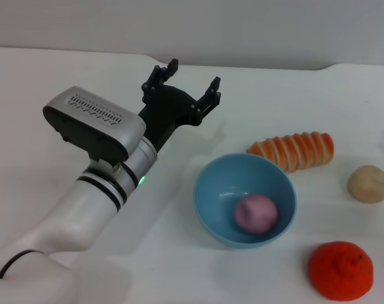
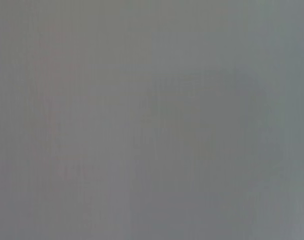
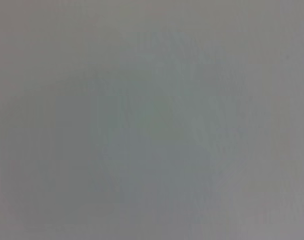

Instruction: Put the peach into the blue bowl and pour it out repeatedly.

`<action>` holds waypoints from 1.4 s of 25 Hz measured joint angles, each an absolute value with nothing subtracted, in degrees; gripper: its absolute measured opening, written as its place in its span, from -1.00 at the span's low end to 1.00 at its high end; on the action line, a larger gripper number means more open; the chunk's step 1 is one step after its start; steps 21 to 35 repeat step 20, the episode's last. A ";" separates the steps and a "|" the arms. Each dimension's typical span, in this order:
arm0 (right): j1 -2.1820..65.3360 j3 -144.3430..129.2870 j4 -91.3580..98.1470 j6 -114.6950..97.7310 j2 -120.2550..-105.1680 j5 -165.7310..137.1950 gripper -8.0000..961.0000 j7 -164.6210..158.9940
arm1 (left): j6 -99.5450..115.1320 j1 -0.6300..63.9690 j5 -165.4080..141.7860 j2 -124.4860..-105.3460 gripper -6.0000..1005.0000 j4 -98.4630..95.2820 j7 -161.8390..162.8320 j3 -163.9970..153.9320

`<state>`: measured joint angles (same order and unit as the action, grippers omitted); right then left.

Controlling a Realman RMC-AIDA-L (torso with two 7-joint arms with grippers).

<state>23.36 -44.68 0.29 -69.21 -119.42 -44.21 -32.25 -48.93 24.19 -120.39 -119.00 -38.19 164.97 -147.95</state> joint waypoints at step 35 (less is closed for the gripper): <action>23.18 -45.04 -0.08 -70.67 -119.40 -44.41 0.29 -29.37 | -48.96 22.57 -120.00 -119.00 0.64 -38.24 164.97 -148.79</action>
